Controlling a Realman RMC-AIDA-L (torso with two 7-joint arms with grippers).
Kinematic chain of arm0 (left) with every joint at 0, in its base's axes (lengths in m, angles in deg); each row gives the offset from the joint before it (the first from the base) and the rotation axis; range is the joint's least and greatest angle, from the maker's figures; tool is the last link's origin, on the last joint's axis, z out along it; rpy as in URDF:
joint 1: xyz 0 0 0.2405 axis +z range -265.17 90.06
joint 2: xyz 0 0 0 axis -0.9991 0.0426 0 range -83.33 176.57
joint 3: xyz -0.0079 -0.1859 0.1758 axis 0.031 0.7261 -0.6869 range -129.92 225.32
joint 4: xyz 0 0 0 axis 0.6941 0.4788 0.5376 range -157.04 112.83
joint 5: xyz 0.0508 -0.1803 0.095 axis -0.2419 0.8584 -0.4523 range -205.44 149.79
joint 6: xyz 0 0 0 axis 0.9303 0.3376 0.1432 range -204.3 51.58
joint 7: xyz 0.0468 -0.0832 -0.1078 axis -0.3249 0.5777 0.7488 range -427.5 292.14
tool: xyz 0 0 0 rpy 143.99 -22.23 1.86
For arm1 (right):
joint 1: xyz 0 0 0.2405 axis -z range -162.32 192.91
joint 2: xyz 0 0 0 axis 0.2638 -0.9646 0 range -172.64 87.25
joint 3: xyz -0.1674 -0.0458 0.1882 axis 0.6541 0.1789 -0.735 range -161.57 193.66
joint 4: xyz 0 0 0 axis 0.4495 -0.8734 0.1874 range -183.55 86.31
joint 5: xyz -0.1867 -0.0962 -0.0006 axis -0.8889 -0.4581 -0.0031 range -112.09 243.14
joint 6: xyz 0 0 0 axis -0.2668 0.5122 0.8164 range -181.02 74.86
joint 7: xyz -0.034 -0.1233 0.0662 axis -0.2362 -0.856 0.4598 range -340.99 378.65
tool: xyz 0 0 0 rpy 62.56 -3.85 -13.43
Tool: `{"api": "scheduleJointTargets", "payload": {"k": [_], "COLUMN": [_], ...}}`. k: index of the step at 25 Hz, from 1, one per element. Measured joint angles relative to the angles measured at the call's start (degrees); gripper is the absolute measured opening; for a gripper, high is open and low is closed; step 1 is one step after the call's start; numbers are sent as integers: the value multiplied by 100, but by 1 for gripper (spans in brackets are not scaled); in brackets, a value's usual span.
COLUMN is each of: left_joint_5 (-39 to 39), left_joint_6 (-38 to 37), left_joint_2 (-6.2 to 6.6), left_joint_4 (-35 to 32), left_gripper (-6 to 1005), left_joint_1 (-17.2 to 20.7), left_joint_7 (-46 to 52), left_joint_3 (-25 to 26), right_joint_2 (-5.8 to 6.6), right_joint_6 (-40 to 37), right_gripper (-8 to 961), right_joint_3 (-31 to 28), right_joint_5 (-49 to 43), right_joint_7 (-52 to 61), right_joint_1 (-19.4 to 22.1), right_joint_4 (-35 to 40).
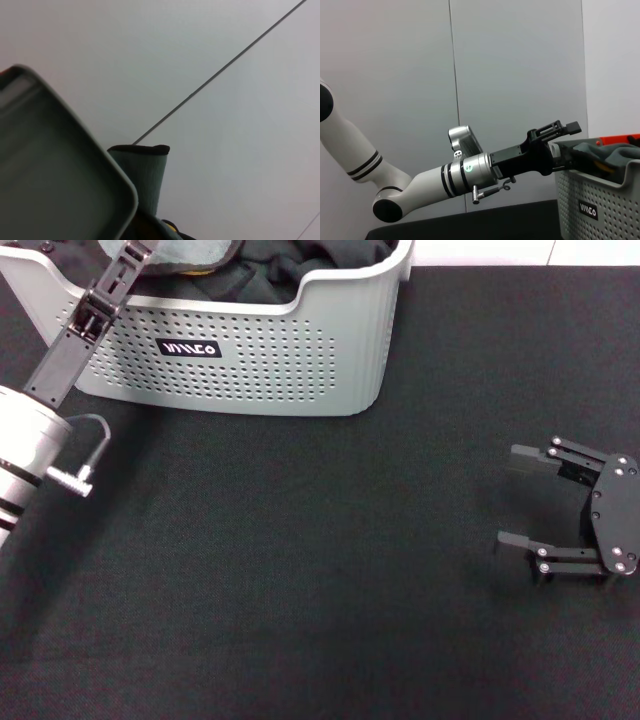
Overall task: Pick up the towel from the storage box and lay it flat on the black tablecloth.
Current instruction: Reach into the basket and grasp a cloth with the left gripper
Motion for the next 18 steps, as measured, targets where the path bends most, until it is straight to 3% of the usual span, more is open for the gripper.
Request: {"api": "scheduleJointTargets", "payload": {"k": [3, 9, 18], "left_joint_5": [80, 155, 208], "left_joint_6": [6, 19, 128], "left_joint_2": [0, 0, -3], "left_joint_4": [3, 6, 10], "left_gripper": [856, 705, 316], "left_joint_1": [26, 34, 11], "left_joint_7": [-6, -23, -149], "left_joint_3": [12, 17, 18], "right_joint_2": [0, 0, 0], "right_joint_6": [1, 4, 6], "right_gripper": [769, 765, 759], "right_joint_3": [1, 2, 10], "right_joint_5": [0, 0, 0], "right_joint_7": [-11, -58, -62], "right_joint_1": [-9, -11, 0], "right_joint_4": [-1, -1, -1]}}
